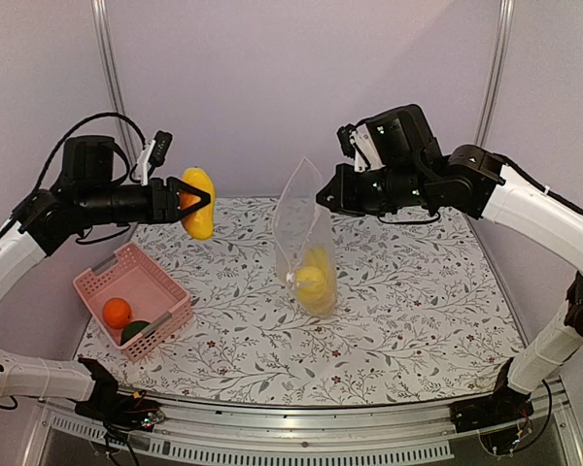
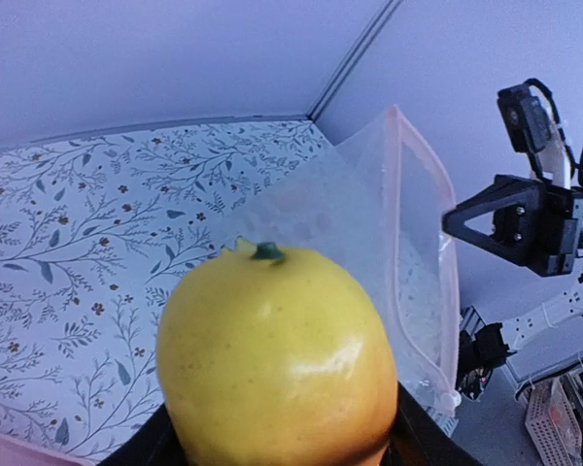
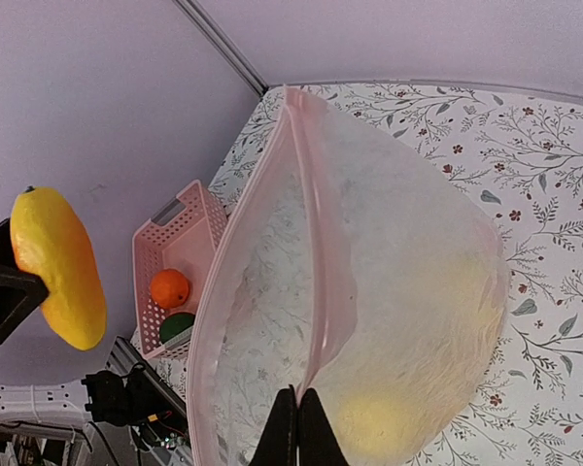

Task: Place the food in the zip-top bag and seal the zipper
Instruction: Place the fake fruit in the zipper food storage bag.

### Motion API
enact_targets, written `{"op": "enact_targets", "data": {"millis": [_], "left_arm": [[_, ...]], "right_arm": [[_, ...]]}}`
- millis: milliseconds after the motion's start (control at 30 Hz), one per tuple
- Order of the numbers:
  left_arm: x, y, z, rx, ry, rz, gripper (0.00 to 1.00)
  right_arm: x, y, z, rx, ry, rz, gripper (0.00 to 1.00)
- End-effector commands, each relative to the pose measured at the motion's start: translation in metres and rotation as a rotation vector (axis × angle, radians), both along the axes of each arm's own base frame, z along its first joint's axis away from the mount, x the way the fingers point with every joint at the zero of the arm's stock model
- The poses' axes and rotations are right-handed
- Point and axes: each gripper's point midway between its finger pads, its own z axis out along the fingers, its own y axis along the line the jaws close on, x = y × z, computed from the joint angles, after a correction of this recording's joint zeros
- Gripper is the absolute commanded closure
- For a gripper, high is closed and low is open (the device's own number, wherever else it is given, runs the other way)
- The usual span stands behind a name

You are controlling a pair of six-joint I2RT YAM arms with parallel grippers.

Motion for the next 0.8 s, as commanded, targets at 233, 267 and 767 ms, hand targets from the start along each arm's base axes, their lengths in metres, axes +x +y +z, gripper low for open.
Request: {"op": "enact_targets", "data": {"millis": [233, 267, 767], "left_arm": [[-0.045, -0.124, 0.079, -0.163, -0.199, -0.365, 0.53], [-0.041, -0.13, 0.076, -0.15, -0.199, -0.367, 0.53], [-0.002, -0.175, 0.026, -0.018, -0.045, -0.35, 0.52]], "right_arm": [[0.003, 0.005, 0.01, 0.009, -0.018, 0.006, 1.0], [0.003, 0.005, 0.01, 0.011, -0.019, 0.006, 1.0], [0.003, 0.008, 0.015, 0.022, -0.025, 0.01, 1.0]]}}
